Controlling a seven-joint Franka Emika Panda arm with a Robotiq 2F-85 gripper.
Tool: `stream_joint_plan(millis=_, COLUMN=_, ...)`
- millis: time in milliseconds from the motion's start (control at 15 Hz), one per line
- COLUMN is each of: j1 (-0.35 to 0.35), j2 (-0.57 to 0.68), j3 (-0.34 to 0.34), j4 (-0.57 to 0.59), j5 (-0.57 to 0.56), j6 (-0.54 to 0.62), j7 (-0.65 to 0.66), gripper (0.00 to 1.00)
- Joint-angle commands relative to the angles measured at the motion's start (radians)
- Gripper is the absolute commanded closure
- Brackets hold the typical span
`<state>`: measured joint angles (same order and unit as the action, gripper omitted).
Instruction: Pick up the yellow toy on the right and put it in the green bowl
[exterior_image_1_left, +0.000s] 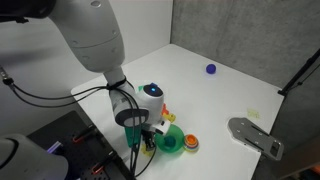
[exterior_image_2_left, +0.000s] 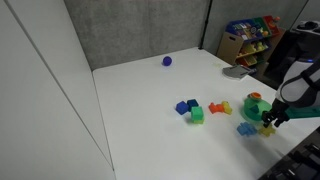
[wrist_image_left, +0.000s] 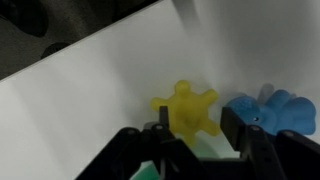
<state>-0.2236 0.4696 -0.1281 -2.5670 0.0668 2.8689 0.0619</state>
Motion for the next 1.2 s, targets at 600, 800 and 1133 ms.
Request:
stream_joint_plan(millis=600, j1=-0.012, j2=-0.127, j3=0.088, j4=-0.049, j5=0.063, j6=-0.109, j7=-0.055, gripper=0.95)
stream_joint_plan(millis=800, j1=0.039, j2=-0.197, j3=0.078, j4=-0.055, j5=0.055, j6=-0.144, j7=-0.022, gripper=0.95)
stream_joint_plan(millis=1133, j1=0.113, j2=-0.296, j3=0.016, j4=-0.027, j5=-0.002, j6=-0.157, j7=0.053, gripper=0.95)
